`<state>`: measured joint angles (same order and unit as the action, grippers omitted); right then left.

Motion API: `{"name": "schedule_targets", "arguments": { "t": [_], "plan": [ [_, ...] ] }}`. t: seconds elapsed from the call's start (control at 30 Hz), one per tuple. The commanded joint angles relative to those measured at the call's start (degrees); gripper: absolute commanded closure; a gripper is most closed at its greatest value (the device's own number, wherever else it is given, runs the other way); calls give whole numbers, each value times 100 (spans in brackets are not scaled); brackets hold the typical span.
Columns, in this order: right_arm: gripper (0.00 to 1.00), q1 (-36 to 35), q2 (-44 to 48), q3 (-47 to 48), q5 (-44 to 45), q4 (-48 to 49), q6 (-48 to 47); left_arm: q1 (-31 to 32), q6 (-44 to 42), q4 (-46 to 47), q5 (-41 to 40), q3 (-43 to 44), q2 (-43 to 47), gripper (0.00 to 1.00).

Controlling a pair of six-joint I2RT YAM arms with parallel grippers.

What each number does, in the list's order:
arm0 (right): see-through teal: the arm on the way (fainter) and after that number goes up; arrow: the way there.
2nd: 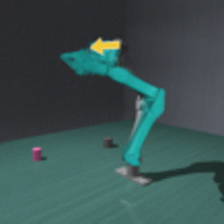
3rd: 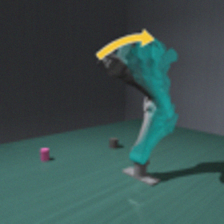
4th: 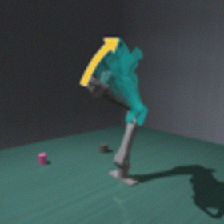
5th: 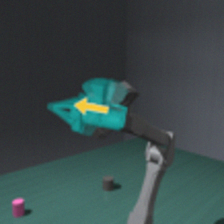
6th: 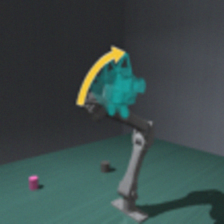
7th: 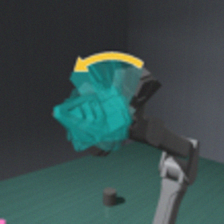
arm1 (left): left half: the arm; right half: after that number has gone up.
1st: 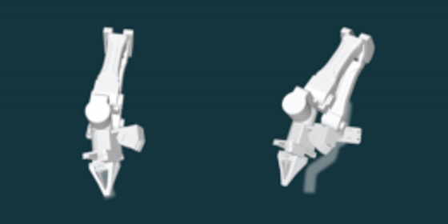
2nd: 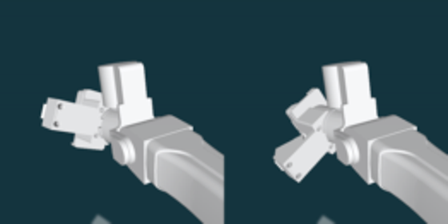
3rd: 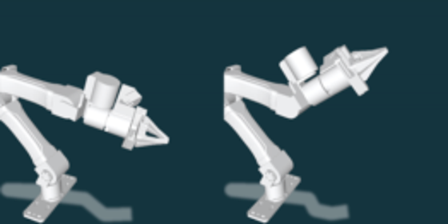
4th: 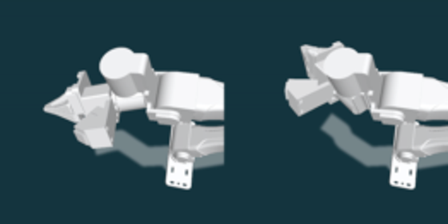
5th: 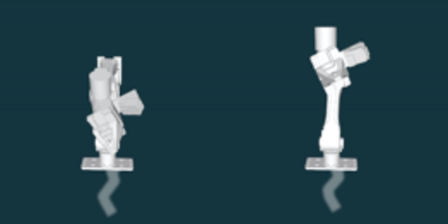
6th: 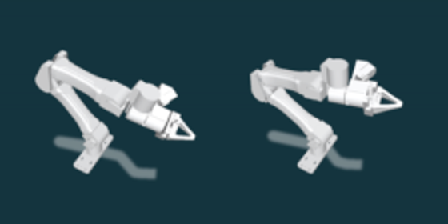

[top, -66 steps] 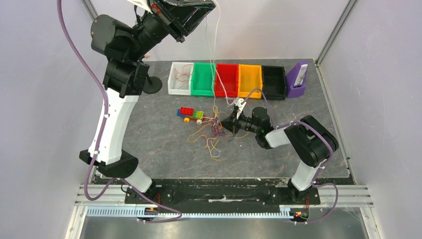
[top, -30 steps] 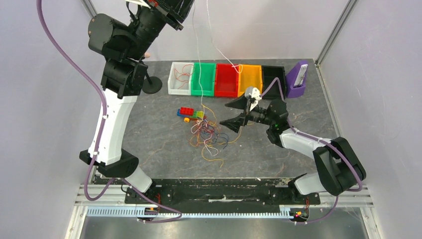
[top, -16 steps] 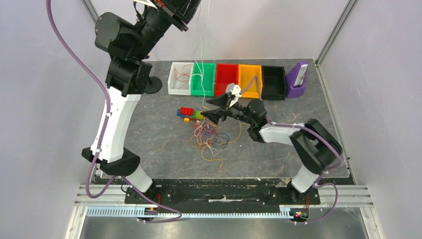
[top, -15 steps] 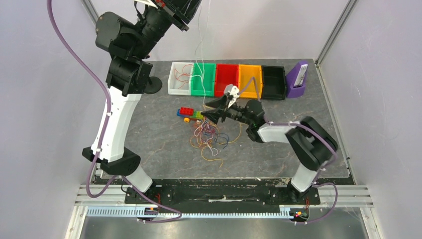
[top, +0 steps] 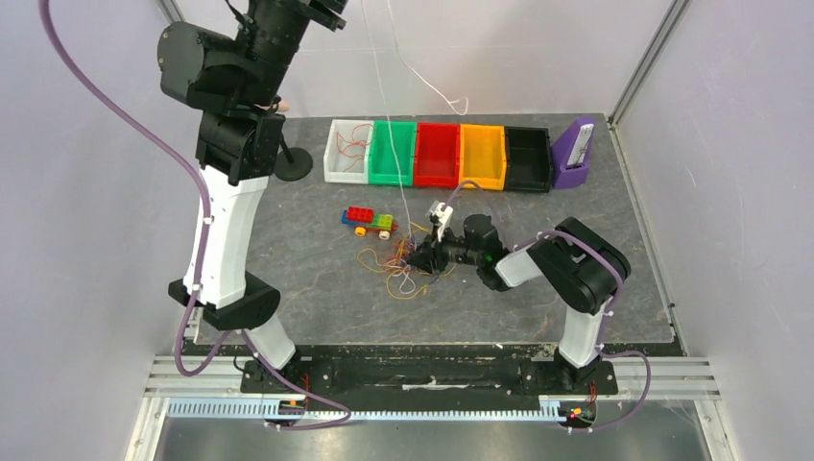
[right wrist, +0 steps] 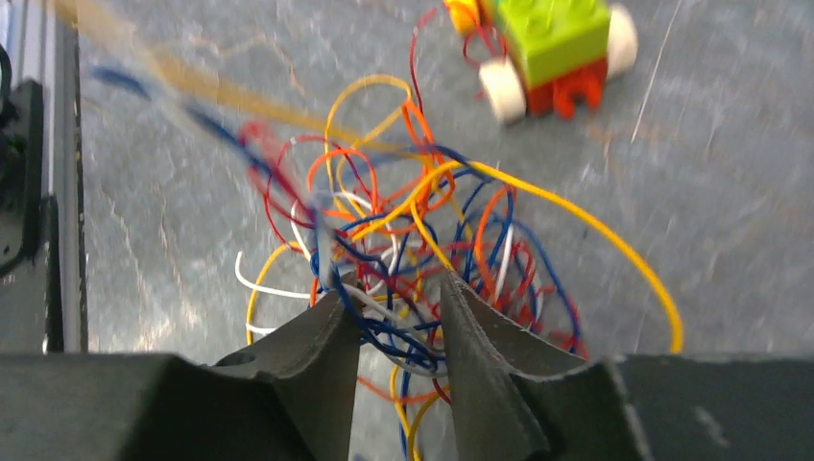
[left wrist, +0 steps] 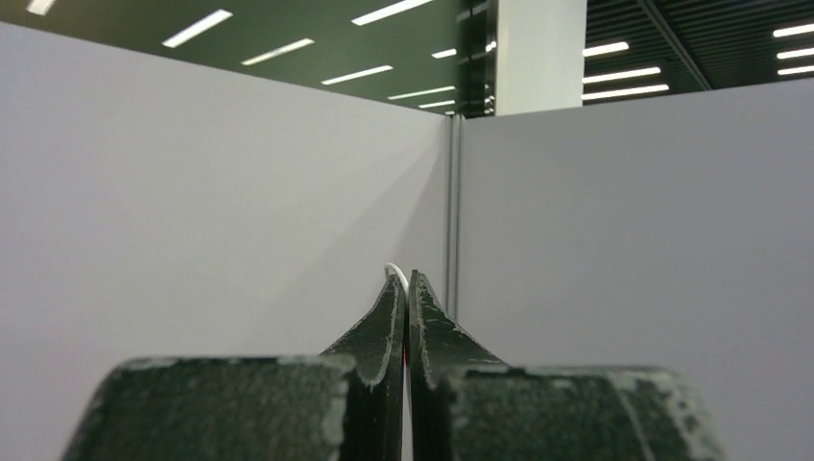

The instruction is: Untangle the cables

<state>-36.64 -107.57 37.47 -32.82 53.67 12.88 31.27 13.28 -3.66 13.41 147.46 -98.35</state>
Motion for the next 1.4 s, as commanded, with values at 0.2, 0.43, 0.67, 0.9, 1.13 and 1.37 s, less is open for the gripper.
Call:
{"name": "schedule_targets", "arguments": {
  "t": [0.2,0.43,0.67,0.9,1.13,1.37],
  "plan": [
    [77,1,483,-858,-49,-1402,-209,22,-1003,987,-990,354,50,98],
    [89,143,463,-1111,-84,-1659,4,36,-2095,1102,-2092,287,132,98],
    [90,319,653,-1312,-110,-1857,-181,37,-2893,1334,-2395,248,129,98],
    [65,619,896,-1228,-392,-2248,-240,29,-3032,1335,-2289,68,259,98],
    [17,768,2634,-877,-937,-2998,-971,29,-1633,794,-1298,-1289,869,98],
    [4,808,3266,457,-1321,-3636,-1344,37,-713,516,-836,-1537,832,98]
  ]
}}
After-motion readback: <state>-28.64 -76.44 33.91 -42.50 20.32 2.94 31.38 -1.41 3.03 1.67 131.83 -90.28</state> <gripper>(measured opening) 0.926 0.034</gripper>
